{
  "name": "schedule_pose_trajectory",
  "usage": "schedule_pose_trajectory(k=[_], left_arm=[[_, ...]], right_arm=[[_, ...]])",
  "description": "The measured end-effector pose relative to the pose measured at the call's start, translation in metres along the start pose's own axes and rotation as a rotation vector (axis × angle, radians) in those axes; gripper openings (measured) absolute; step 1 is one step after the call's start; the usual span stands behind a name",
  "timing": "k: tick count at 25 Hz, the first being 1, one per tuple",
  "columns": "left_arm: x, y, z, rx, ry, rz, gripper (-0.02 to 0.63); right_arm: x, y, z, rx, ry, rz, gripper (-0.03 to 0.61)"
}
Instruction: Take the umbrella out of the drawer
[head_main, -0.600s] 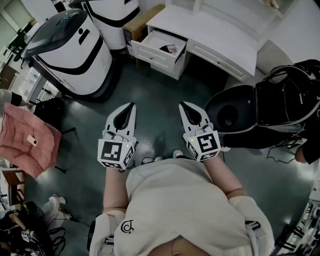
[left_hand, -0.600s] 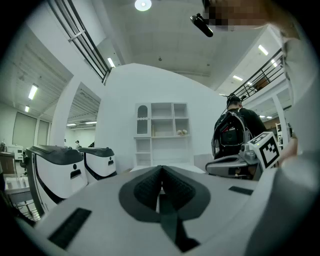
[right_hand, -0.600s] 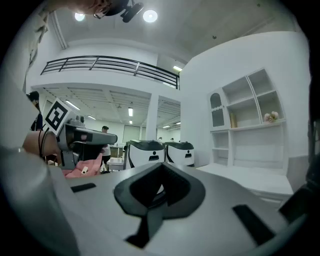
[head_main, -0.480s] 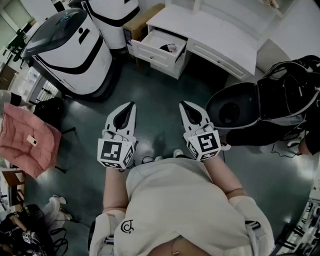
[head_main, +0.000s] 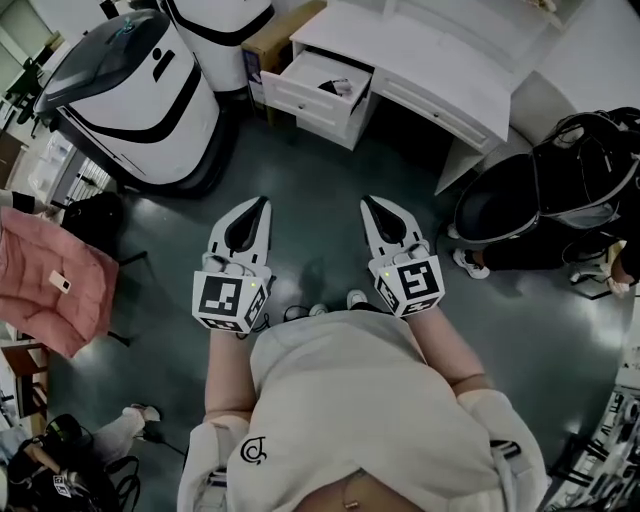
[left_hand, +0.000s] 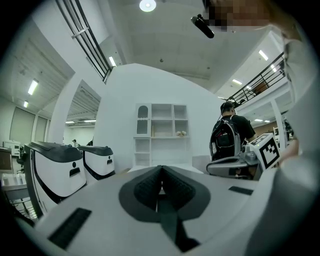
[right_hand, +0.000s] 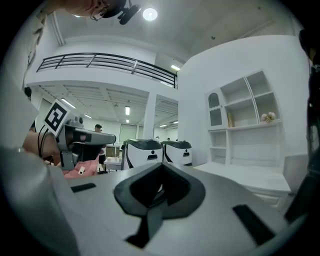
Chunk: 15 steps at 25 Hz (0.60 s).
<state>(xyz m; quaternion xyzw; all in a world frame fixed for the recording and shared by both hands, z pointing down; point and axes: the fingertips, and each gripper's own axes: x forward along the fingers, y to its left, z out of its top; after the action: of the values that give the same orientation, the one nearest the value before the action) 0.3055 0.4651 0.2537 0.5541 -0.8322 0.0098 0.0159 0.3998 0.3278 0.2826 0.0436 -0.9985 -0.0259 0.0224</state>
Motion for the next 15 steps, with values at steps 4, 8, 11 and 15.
schedule_pose_trajectory(k=[4,8,11,15], left_arm=[[-0.001,0.008,-0.006,-0.002,0.002,-0.004,0.012],[0.003,0.028,-0.011,-0.022,0.024,-0.008,0.012],[0.020,0.033,-0.023,-0.024,0.037,-0.001,0.012],[0.061,0.057,-0.045,-0.033,0.050,0.021,0.011]], right_arm=[[0.005,0.006,-0.003,0.025,-0.006,-0.005,0.006],[0.021,0.011,-0.006,0.038,0.024,-0.021,0.006],[0.035,-0.003,-0.020,0.050,0.042,-0.018,0.006],[0.078,-0.030,-0.043,0.060,0.053,-0.001,0.006]])
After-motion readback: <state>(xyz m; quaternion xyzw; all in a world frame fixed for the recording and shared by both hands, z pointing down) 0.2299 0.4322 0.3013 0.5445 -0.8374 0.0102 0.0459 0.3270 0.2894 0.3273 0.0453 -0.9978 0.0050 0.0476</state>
